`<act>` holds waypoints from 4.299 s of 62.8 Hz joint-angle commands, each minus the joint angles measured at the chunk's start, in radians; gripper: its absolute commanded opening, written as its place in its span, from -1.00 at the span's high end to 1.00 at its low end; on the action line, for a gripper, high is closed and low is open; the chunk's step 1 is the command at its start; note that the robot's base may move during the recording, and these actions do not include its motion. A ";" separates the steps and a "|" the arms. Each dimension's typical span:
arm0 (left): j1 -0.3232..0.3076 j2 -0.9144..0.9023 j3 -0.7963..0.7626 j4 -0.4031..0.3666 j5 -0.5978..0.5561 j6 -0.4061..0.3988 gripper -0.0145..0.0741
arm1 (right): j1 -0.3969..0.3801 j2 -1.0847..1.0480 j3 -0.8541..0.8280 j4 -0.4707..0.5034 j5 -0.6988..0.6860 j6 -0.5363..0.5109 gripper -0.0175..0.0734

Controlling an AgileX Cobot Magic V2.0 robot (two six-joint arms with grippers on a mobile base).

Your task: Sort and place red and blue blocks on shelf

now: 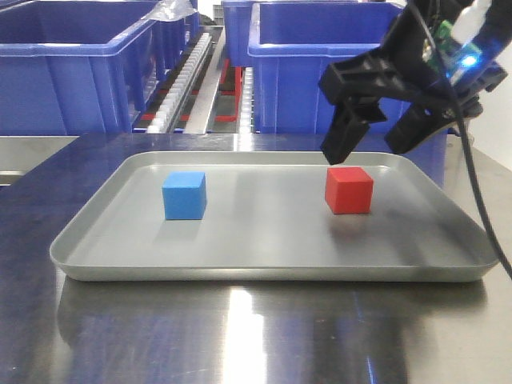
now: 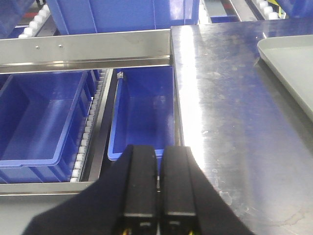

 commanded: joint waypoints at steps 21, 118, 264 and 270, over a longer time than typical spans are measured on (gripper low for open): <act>-0.001 -0.017 0.034 -0.008 -0.075 -0.001 0.39 | 0.000 0.045 -0.093 0.003 -0.010 -0.005 -0.67; -0.001 -0.017 0.034 -0.008 -0.075 -0.001 0.39 | -0.002 0.153 -0.166 -0.012 0.032 -0.005 -0.06; -0.001 -0.017 0.034 -0.008 -0.075 -0.001 0.39 | -0.451 -0.957 0.520 -0.043 -0.267 -0.005 0.50; -0.001 -0.017 0.034 -0.008 -0.075 -0.001 0.39 | -0.451 -0.957 0.520 -0.043 -0.263 -0.005 0.51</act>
